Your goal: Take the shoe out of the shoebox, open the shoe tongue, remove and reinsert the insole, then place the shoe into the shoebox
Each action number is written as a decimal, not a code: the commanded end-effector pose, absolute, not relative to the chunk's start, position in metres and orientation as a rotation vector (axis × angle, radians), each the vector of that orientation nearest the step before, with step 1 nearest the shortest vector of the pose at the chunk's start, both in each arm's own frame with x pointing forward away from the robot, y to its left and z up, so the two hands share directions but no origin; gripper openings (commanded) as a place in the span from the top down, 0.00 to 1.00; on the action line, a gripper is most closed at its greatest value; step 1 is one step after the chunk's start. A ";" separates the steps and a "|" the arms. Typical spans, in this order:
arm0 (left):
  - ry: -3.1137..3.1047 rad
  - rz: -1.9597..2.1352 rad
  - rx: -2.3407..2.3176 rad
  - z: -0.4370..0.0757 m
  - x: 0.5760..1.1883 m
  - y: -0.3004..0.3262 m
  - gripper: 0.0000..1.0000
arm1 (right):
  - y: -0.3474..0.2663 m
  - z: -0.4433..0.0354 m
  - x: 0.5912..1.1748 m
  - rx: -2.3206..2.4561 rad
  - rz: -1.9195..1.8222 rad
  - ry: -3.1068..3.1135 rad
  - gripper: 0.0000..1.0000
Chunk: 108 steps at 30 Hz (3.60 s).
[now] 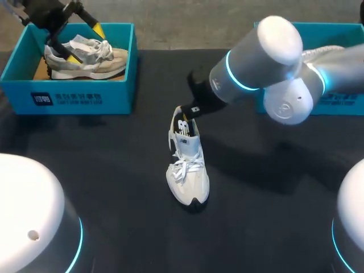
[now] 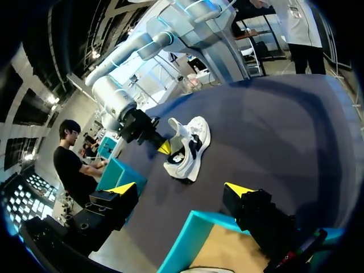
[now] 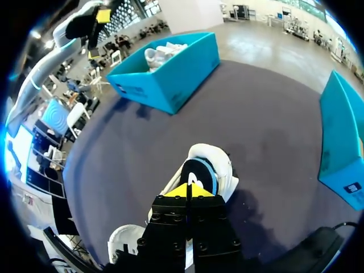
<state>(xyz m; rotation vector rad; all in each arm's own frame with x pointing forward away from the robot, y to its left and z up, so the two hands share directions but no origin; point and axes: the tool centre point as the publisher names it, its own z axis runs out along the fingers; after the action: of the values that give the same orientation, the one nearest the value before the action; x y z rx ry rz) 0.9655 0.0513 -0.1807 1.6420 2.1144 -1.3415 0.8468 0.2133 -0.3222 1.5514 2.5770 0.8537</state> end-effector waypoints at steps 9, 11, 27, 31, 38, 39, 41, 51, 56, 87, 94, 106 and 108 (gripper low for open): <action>2.114 -1.402 1.698 -0.170 0.962 0.051 0.00 | 0.220 -0.339 0.833 1.740 0.472 2.196 1.00; 2.119 -1.408 1.716 -0.166 0.960 0.052 0.00 | 0.223 -0.343 0.828 1.741 0.414 2.156 1.00; 2.129 -1.390 1.736 -0.148 0.947 0.060 0.00 | 0.232 -0.355 0.814 1.734 0.251 2.076 1.00; 2.130 -1.389 1.737 -0.148 0.946 0.060 0.00 | 0.230 -0.354 0.814 1.759 0.247 2.067 1.00; 2.129 -1.402 1.733 -0.151 0.946 0.059 0.00 | 0.228 -0.347 0.816 1.774 0.272 2.084 1.00; 2.128 -1.406 1.732 -0.151 0.946 0.059 0.00 | 0.227 -0.346 0.816 1.776 0.275 2.087 1.00; 2.131 -1.410 1.732 -0.153 0.946 0.059 0.00 | 0.226 -0.344 0.816 1.786 0.297 2.108 1.00; 2.139 -1.404 1.729 -0.154 0.945 0.058 0.00 | 0.219 -0.349 0.820 1.819 0.264 2.121 1.00; 2.139 -1.404 1.729 -0.154 0.945 0.058 0.00 | 0.216 -0.358 0.824 1.845 0.252 2.136 1.00; 2.139 -1.404 1.729 -0.154 0.945 0.058 0.00 | 0.222 -0.364 0.854 1.855 0.239 2.150 1.00; 2.139 -1.404 1.729 -0.154 0.945 0.058 0.00 | 0.223 -0.383 0.864 1.881 0.220 2.176 1.00; 2.139 -1.404 1.729 -0.154 0.945 0.058 0.00 | 0.224 -0.376 0.863 1.863 0.224 2.172 1.00; 2.139 -1.404 1.729 -0.154 0.945 0.058 0.00 | 0.226 -0.371 0.864 1.847 0.232 2.170 1.00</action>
<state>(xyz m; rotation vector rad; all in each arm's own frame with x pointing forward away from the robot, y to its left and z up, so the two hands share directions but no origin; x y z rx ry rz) 0.9459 0.0578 -0.1547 1.7263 2.1367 -1.4083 0.8689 0.2254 -0.3802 1.8556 2.1824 0.2324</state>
